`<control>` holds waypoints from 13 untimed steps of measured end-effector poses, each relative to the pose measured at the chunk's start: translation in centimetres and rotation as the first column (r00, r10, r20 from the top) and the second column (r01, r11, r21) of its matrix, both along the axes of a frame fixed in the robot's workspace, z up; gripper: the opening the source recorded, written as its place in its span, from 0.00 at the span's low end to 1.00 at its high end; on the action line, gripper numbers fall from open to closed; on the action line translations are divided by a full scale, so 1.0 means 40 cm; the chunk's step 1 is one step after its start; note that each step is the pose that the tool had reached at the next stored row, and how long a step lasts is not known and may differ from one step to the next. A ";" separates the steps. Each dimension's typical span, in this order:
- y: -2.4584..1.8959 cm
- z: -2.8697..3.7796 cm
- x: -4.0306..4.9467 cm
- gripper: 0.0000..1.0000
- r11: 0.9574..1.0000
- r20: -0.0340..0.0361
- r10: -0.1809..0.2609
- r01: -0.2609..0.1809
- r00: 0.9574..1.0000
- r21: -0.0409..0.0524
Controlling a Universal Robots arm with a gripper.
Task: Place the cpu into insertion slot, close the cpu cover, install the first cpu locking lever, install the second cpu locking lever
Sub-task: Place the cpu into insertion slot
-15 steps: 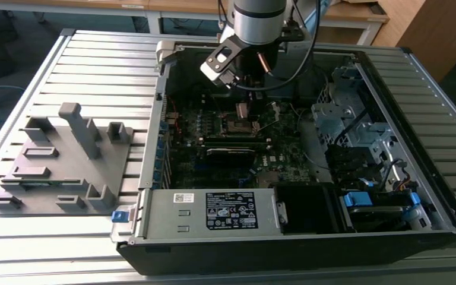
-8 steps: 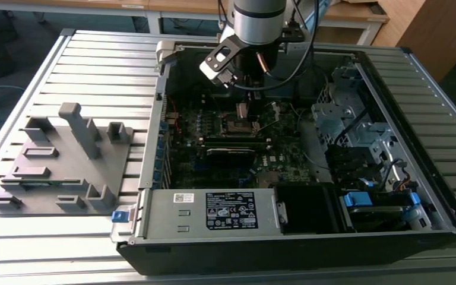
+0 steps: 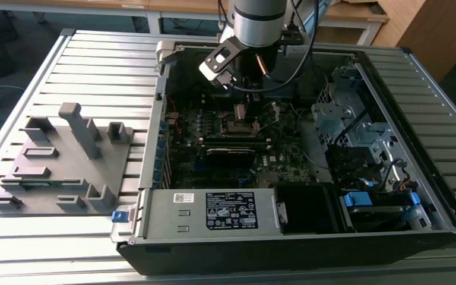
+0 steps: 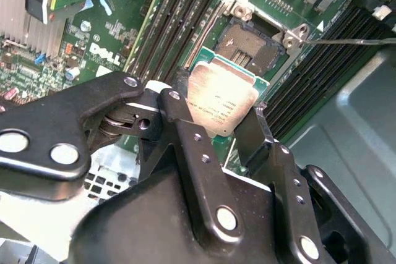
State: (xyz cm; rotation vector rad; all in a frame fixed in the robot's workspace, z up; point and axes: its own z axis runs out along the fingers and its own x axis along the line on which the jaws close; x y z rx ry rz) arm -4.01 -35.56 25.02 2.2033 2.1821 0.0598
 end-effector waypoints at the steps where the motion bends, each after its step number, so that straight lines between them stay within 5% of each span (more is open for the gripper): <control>1: 0.000 -0.001 0.000 0.54 1.000 -0.005 0.000 0.000 1.000 0.000; 13: 0.000 -0.005 0.000 0.54 1.000 -0.007 0.001 -0.001 1.000 0.000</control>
